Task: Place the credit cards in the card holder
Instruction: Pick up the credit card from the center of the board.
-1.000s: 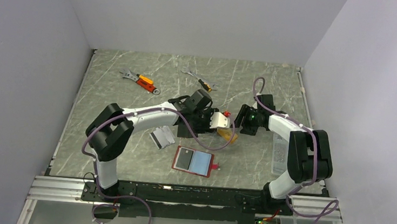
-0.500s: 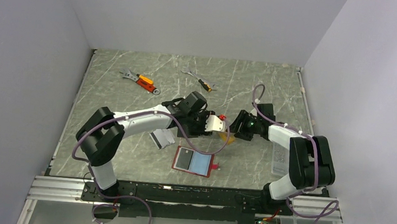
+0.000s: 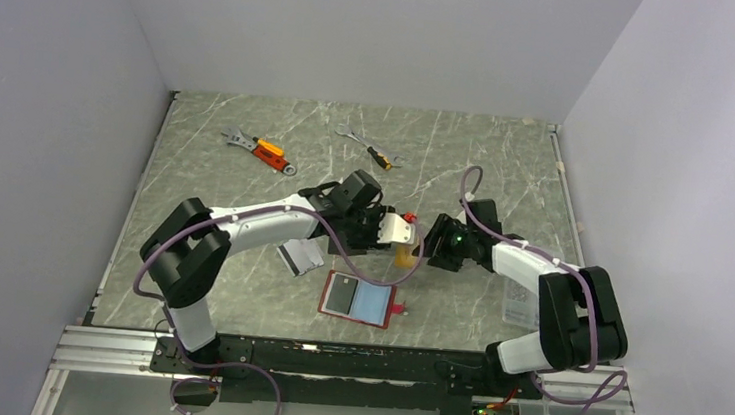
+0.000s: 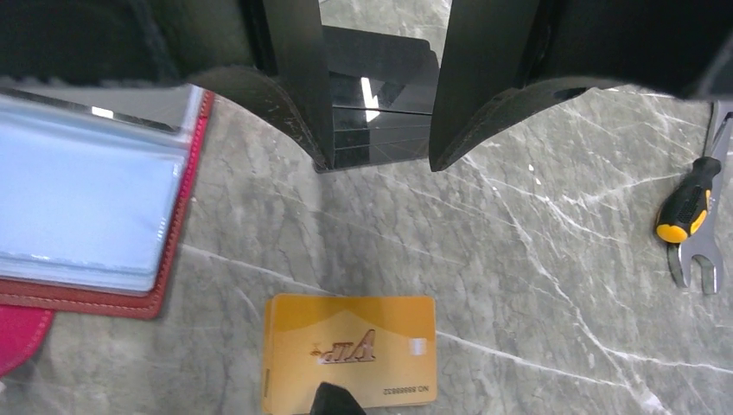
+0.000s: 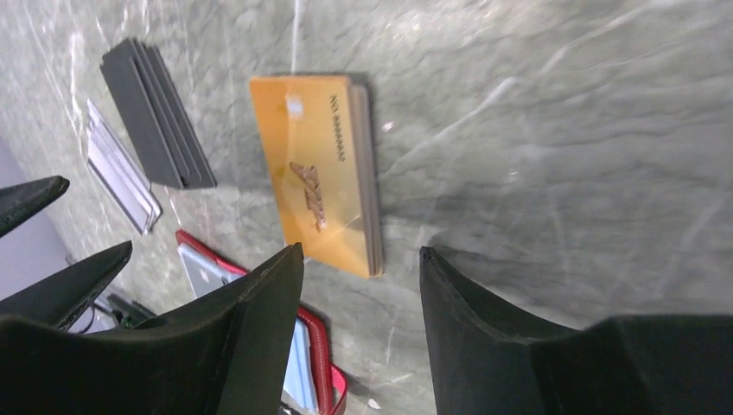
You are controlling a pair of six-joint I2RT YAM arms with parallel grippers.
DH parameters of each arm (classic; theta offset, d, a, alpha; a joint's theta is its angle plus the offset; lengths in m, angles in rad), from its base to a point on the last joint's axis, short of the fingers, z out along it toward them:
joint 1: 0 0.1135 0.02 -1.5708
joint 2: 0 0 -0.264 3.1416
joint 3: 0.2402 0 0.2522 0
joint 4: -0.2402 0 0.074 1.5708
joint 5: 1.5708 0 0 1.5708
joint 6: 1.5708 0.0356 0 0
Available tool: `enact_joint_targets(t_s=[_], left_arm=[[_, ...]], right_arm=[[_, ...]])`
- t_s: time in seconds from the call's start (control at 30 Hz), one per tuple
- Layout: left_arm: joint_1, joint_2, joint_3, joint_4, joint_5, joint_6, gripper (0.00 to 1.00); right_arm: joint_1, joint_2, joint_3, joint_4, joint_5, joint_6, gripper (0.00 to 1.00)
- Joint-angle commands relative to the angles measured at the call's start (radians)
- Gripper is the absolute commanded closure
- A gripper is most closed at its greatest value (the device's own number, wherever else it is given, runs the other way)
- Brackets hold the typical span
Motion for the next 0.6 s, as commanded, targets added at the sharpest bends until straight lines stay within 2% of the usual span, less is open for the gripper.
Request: enact_joint_targets(t_s=[0.0,0.13,0.3,0.57], left_arm=[[-0.002,0.056,0.075,0.029,-0.020,-0.002,0.52],[-0.015,0.126,0.124,0.029,-0.030,0.014,0.55],[-0.032,0.196,0.188,0.014,-0.032,0.021,0.56],[-0.054,0.231,0.211,0.039,-0.036,0.022,0.58]], right_arm=[[-0.025,0.001,0.068,-0.040,0.073,-0.029,0.46],[-0.026,0.057,0.079,0.011,0.032,-0.007,0.52],[-0.026,0.076,0.056,0.064,0.004,0.004,0.53],[-0.029,0.061,0.018,0.081,0.027,0.004,0.57]])
